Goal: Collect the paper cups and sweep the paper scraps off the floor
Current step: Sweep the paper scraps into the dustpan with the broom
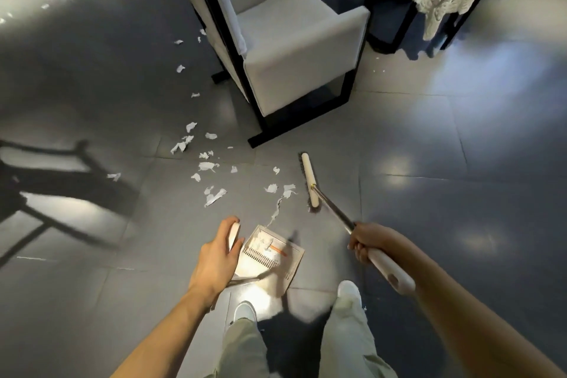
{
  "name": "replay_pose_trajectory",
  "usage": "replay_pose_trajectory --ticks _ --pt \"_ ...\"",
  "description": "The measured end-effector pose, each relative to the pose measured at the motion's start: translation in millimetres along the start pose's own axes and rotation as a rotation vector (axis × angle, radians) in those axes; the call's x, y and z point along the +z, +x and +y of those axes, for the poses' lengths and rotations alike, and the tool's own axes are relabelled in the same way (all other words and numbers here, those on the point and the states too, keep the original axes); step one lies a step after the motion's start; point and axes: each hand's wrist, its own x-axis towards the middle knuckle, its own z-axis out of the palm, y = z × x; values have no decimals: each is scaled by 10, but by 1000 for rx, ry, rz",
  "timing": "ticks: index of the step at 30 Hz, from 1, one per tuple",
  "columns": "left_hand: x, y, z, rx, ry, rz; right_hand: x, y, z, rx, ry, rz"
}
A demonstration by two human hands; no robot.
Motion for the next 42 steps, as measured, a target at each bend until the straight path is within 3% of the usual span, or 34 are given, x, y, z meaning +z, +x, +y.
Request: replay_pose_trajectory --ticks 10,18,25,28,34,42 --pt "530 -38 341 -274 -143 383 -700 888 -859 -350 -698 28" --pt "735 246 584 -352 -145 471 -671 1270 -1055 -318 -990 -92" --pt "717 337 686 -352 -139 473 -764 537 -824 -168 -1209 -463" --pt "712 336 665 -342 -157 466 -890 362 -810 -105 -1067 -480" --pt "692 215 593 -298 -184 439 -1261 276 -713 -65 -790 -299" --pt "757 -140 507 -300 -183 416 -1328 345 -761 -191 -635 -56"
